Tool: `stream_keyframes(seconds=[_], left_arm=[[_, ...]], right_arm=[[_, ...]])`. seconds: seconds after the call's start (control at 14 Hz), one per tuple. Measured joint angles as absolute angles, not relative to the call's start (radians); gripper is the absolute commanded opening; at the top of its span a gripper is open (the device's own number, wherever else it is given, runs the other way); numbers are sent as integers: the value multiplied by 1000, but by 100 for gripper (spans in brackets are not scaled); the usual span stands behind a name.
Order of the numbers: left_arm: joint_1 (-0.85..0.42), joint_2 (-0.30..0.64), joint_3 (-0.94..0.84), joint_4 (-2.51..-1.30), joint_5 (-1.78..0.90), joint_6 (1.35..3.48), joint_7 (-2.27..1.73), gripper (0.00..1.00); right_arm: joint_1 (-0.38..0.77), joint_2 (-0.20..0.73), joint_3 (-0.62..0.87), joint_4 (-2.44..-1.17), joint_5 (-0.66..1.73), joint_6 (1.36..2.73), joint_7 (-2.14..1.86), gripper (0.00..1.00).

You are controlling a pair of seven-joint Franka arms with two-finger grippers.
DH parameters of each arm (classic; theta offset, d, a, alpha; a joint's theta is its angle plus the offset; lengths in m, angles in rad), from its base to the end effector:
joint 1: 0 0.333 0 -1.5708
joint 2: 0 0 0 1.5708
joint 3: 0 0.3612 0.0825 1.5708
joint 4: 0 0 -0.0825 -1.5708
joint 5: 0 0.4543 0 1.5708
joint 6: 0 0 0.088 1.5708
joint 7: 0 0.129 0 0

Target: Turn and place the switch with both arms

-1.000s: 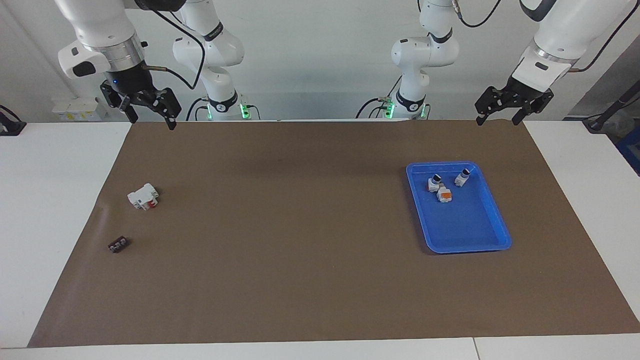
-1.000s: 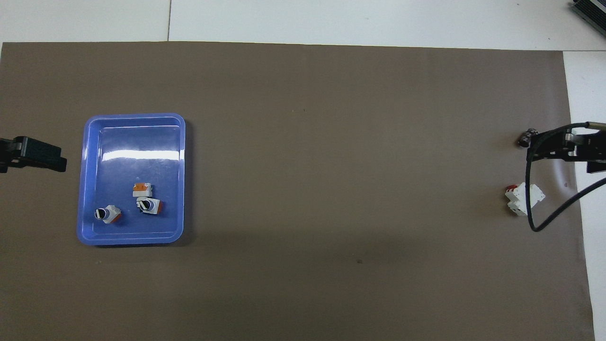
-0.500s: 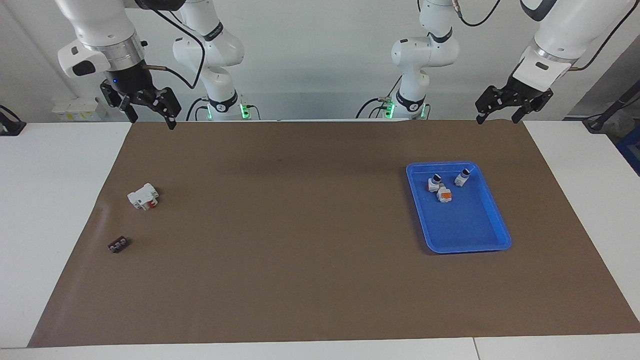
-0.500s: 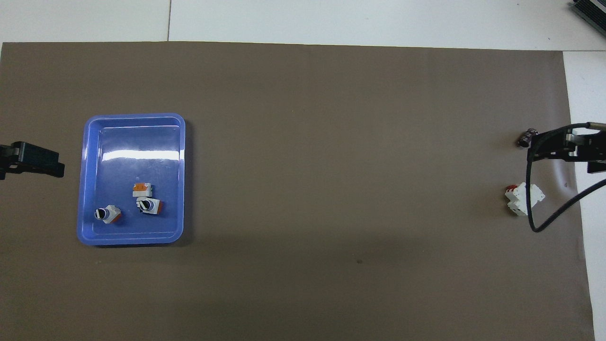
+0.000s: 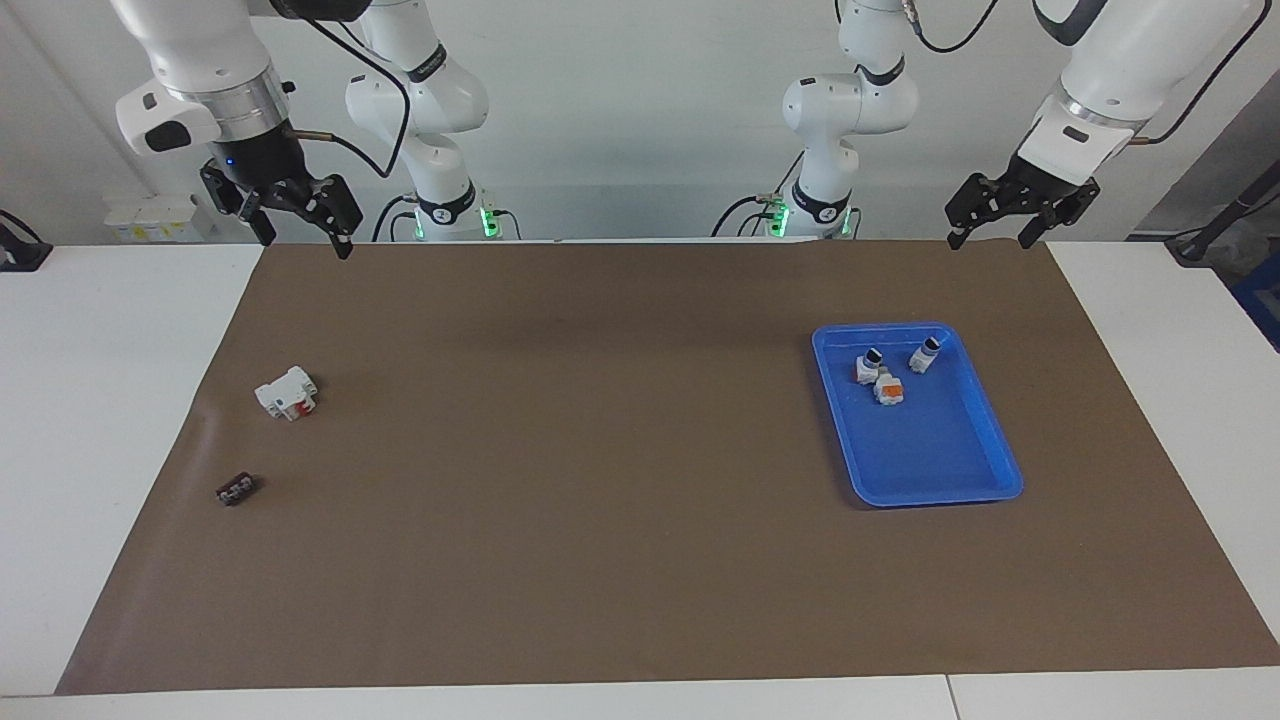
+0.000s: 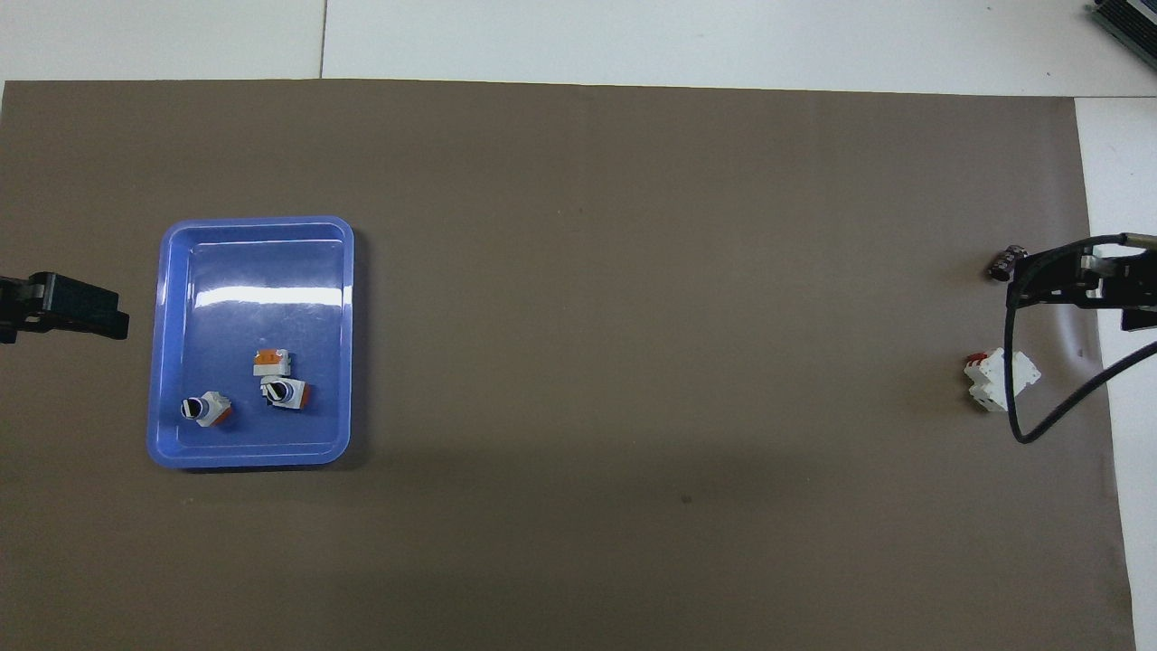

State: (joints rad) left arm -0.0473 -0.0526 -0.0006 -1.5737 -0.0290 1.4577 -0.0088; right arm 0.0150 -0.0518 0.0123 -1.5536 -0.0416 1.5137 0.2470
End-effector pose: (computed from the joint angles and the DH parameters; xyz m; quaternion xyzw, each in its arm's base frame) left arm 0.5918 -0.0324 0.6687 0.9992 -0.0207 -0.0321 0.0135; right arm 0.6007 0.0111 0.6838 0.9936 -0.1109 0.0088 0.0201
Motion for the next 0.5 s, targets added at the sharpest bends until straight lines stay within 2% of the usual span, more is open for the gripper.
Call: stream_keyframes(seconds=[0.5], left_arm=[[-44,-57,15,-1579,-29,1487,-7,100]], right_arm=[[15,-52,12,-1554,-42,1514,247,100]])
